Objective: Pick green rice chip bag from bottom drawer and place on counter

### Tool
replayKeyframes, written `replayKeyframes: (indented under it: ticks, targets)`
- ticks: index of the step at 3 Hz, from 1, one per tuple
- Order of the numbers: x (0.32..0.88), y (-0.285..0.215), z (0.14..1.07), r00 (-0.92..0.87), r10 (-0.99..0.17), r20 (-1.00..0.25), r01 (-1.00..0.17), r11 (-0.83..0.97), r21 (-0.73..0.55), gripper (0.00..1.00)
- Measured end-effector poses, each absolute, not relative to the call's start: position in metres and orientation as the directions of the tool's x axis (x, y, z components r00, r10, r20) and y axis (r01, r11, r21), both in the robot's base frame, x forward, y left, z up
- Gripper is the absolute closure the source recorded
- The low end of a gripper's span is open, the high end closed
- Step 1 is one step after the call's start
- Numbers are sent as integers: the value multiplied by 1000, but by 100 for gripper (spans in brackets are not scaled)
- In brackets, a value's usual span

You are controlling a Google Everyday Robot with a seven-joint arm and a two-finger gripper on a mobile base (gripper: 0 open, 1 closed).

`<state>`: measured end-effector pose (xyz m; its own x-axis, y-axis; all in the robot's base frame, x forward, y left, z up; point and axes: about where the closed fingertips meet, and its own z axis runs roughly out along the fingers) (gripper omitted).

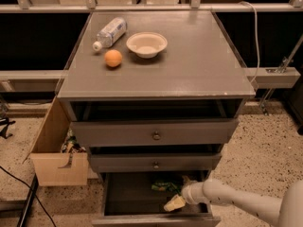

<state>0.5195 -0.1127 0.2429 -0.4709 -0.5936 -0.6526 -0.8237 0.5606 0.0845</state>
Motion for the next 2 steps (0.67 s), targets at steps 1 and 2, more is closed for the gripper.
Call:
replayKeyframes:
  ticks: [1, 2]
  targets:
    - [525, -114, 224, -476, -572, -668, -819, 565, 100, 0]
    - [534, -111, 206, -460, -556, -692, -817, 570, 84, 0]
